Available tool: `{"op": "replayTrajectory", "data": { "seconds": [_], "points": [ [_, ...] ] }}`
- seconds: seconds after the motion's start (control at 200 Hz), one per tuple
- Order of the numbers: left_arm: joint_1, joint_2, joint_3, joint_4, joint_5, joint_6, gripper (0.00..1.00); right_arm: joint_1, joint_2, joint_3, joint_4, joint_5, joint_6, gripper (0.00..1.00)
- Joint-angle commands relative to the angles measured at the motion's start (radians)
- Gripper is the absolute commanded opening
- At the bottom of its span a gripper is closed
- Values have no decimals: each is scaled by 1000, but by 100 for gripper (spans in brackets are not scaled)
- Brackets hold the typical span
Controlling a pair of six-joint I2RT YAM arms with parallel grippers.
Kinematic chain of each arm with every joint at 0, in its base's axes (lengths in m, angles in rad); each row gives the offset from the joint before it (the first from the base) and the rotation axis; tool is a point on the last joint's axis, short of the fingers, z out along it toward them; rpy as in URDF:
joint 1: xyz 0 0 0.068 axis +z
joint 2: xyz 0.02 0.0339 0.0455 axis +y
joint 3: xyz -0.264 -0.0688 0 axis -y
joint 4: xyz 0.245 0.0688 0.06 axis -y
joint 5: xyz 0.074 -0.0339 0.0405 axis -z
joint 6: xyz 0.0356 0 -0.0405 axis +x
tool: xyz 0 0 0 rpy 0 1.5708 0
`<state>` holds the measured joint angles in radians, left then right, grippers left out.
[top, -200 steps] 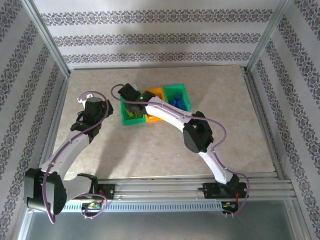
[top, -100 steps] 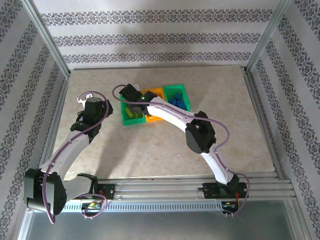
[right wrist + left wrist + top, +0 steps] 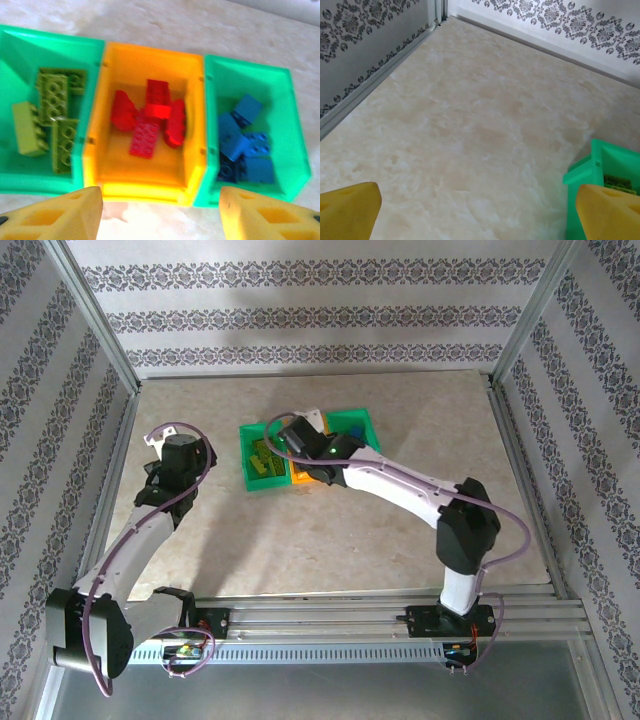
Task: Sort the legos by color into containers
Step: Reset both arms
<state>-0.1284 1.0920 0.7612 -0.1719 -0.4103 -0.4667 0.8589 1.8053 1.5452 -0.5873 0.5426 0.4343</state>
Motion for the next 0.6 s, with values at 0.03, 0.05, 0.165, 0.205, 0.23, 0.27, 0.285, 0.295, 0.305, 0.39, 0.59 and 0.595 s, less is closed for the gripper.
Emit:
{"op": "replayTrajectory", "data": {
  "seconds": [0.03,0.05,0.165,0.205,0.23,0.27,0.285,0.295,0.305,0.39,0.59,0.595],
  "points": [
    [25,-26,-19,-36,-61,47,100,-37,-118,-145,1,114,55,68],
    [26,-28,-21,-37,-66,48,100,-42,-134,-165,0,121,61,69],
    [35,-45,-34,-26,-94,61,100,-78,-238,-280,0,157,99,75],
    [37,-52,-40,-17,-102,65,100,-93,-272,-316,3,161,108,78],
    [39,-56,-45,-9,-106,71,100,-105,-293,-340,6,161,113,80],
    [39,-62,-54,7,-115,81,100,-120,-326,-374,11,163,118,83],
    [41,-63,-58,13,-118,84,100,-127,-339,-386,14,164,118,85],
    [41,-65,-60,17,-122,87,100,-130,-347,-394,16,165,118,86],
    [41,-66,-63,20,-124,89,100,-134,-355,-402,18,167,118,88],
    [42,-84,-92,49,-138,110,100,-164,-421,-466,37,188,103,98],
    [43,-137,-165,118,-173,143,100,-225,-547,-566,53,258,75,98],
    [43,-138,-166,121,-175,144,100,-227,-550,-568,55,260,75,98]
  ]
}}
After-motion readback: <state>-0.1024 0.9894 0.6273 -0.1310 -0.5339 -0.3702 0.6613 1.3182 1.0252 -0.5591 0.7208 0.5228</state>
